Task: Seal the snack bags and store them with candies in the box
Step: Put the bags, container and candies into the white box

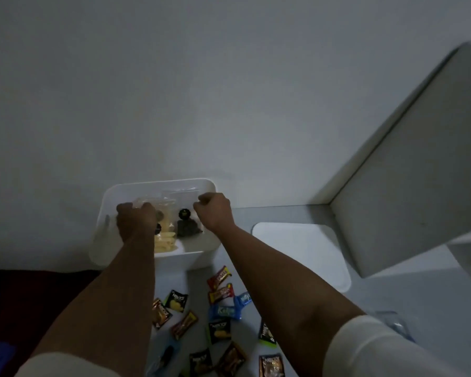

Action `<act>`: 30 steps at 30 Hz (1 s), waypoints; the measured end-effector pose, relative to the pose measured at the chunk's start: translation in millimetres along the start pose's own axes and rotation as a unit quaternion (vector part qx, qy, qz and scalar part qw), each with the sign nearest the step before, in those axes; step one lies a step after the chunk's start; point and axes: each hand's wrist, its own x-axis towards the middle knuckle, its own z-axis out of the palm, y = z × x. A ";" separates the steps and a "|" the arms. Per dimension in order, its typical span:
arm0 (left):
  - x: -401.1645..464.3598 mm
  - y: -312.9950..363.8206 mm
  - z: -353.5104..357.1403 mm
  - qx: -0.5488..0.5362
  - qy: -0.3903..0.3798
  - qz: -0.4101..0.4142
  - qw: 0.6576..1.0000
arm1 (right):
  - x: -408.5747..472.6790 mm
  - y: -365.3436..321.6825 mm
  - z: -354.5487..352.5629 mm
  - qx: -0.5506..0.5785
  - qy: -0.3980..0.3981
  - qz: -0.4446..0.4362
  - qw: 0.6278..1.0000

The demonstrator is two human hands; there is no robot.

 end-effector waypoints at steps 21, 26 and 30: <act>-398.5 -139.3 206.4 0.195 -0.379 0.119 0.897 | -238.4 395.2 -294.0 -0.073 0.225 0.203 0.950; -424.3 -191.7 220.7 0.288 -0.398 0.070 0.868 | -268.9 445.1 -306.3 -0.094 0.158 0.381 0.906; -431.3 -209.8 225.5 0.315 -0.395 0.089 0.858 | -280.8 470.4 -313.5 0.030 0.133 0.380 0.915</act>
